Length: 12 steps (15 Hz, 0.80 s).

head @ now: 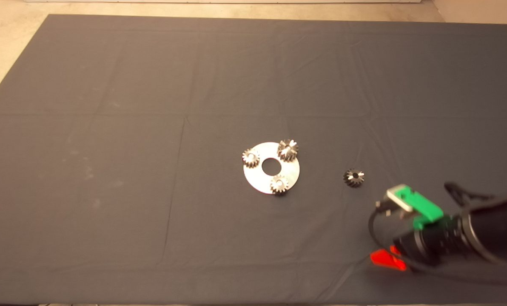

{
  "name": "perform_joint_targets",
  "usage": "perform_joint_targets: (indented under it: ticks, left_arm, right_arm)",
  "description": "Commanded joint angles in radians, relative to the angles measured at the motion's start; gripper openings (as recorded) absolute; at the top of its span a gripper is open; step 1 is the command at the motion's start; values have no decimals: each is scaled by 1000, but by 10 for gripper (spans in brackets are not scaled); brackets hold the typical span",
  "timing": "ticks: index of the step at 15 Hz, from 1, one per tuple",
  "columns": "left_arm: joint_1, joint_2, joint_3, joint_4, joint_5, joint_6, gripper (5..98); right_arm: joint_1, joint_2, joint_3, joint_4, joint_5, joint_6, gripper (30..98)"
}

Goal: Remove an incorrectly installed larger gear and replace it with the correct smaller gear

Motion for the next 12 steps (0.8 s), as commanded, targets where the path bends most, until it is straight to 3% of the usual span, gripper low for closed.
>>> perform_joint_targets:
  ticks: [1,3,6,9,12]
  left_arm:
    - [18,8,10,30,132,-4,592]
    - [18,8,10,30,132,-4,592]
    - [18,0,13,29,132,-4,592]
    - [18,-2,16,29,132,-4,592]
    - [18,-3,18,27,132,-4,592]
  right_arm:
    - [207,174,-387,196,-125,-325,842]
    - [251,262,-489,214,-125,-344,842]
    - [249,396,-630,205,-127,-353,842]
    - [248,515,-830,193,-127,-459,842]
    - [205,619,-936,137,-127,-481,842]
